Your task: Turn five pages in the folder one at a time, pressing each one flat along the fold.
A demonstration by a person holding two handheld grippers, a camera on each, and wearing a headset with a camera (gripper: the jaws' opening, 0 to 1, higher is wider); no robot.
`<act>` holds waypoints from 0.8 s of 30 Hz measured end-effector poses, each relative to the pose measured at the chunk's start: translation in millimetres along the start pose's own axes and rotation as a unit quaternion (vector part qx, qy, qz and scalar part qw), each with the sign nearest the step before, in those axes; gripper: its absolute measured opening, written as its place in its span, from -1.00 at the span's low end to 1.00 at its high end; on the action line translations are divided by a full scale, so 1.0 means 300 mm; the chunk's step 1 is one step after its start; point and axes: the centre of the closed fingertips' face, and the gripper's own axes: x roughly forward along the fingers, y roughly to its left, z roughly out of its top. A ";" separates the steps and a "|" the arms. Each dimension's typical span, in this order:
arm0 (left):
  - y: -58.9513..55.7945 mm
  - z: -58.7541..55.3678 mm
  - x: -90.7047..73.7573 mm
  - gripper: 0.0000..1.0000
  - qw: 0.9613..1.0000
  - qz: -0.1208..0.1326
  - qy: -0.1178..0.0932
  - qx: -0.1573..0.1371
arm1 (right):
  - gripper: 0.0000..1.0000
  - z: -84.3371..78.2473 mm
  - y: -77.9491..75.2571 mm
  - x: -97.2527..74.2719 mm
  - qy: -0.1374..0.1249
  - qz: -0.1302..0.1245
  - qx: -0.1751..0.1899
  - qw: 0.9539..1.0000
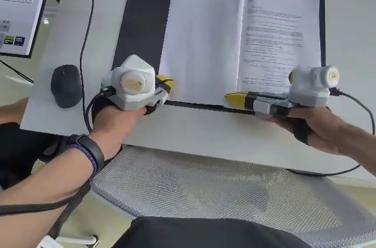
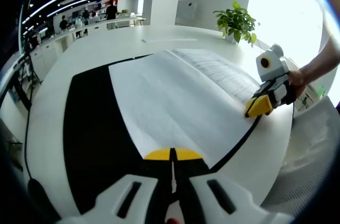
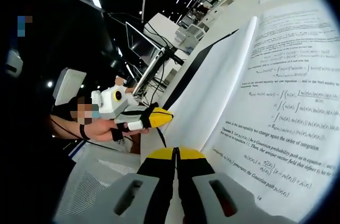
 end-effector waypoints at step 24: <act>-0.022 0.005 -0.012 -1.00 1.000 0.006 0.003 0.011 | -1.00 -0.013 -0.002 -0.020 -0.013 -0.042 0.029 0.999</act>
